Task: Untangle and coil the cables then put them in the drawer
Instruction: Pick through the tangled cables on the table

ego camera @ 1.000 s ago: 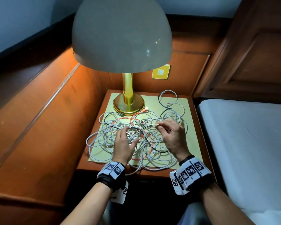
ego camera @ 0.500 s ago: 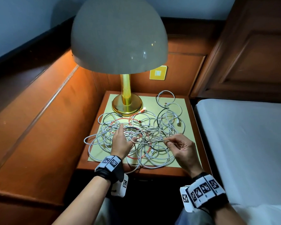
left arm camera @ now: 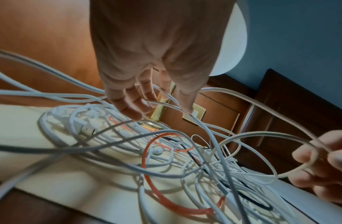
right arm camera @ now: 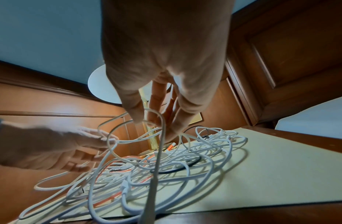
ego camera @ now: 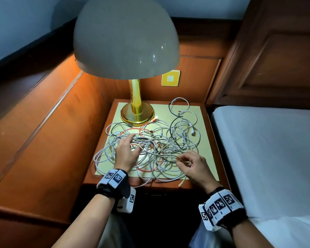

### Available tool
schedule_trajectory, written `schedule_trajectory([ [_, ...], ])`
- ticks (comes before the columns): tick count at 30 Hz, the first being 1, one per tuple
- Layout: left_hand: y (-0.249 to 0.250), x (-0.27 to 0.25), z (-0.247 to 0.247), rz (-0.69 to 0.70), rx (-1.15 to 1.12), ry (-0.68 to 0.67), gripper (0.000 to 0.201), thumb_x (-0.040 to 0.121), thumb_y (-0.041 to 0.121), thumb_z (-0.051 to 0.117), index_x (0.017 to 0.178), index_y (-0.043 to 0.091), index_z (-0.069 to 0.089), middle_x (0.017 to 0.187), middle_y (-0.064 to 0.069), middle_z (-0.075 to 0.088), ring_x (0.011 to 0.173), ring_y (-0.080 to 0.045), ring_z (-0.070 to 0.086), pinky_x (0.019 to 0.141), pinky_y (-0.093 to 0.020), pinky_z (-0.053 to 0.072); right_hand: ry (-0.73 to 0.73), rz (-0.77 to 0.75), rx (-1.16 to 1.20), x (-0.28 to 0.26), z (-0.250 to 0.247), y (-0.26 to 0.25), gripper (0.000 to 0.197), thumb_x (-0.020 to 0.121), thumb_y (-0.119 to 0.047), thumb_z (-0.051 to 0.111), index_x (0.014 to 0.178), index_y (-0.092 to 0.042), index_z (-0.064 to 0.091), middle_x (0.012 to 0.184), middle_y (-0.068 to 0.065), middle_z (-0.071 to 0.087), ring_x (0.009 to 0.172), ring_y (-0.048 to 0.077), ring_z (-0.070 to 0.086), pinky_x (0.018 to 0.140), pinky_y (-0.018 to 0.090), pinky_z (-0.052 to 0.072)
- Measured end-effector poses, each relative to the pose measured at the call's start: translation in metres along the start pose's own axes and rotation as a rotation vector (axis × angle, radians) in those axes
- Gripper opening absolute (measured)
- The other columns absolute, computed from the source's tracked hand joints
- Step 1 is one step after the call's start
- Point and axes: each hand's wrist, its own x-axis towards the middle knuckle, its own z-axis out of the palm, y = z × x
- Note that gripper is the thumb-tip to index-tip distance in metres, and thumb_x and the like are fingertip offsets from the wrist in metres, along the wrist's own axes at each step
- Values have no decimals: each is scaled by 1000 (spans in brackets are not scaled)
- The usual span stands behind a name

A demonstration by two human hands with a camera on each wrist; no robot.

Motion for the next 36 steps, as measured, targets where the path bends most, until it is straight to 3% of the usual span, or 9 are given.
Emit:
schedule_trajectory([
  [6,17,-4,-4,40,-168,110,42,88,23,77,126,21,60,111,-9,50,80,-6,61,83,-27,56,-225,-8,-58,8,7,-12,18,89,-32,75,99,-17,77,97,-1,67,90,11,66,85,27,53],
  [9,19,-4,-5,33,-363,52,24,90,18,75,112,23,68,95,-5,67,79,-16,71,68,-33,62,-136,9,-77,13,6,-17,29,94,-45,66,96,-18,75,95,-3,68,88,9,64,80,26,52],
  [13,16,-8,-4,-80,-588,-85,16,94,5,68,102,16,76,96,-10,76,87,-25,73,68,-29,59,78,4,-225,28,8,-10,22,97,-32,62,112,-17,68,109,0,64,94,19,62,85,38,54],
  [16,19,-10,-5,-217,-691,-154,33,96,-8,48,101,12,74,100,-15,75,85,-22,75,80,-39,60,6,69,-380,40,15,-7,32,97,-31,60,125,-18,62,118,1,61,102,22,60,84,38,53],
  [19,22,-11,-10,-340,-755,-184,31,97,0,44,104,2,74,92,-15,74,77,-18,71,69,-32,56,-10,82,-470,49,21,-6,24,99,-27,56,117,-16,67,115,4,66,102,24,61,82,39,54],
  [22,18,-13,-15,-301,-696,-185,20,99,15,57,104,7,75,81,-9,72,73,-18,64,61,-26,50,10,107,-421,57,21,-6,18,98,-25,59,106,-17,72,108,5,70,98,24,64,82,41,56],
  [29,11,-12,-24,-184,-483,-137,31,98,3,48,120,10,69,66,-3,62,47,-1,50,49,-15,40,137,96,-311,68,13,-15,23,97,-22,60,116,-22,74,116,6,68,102,28,63,82,38,55],
  [33,12,-15,-31,-176,-423,-240,42,95,1,50,134,16,61,79,-2,64,55,-5,56,55,-22,47,197,82,-290,73,12,-18,22,96,-19,59,110,-15,76,112,11,71,100,29,65,84,36,54],
  [36,14,-20,-38,-142,-366,-375,57,91,-3,52,144,18,51,115,0,64,60,-16,63,54,-26,50,208,82,-284,75,14,-20,23,97,-16,57,110,-10,75,110,16,71,97,31,65,83,34,50],
])
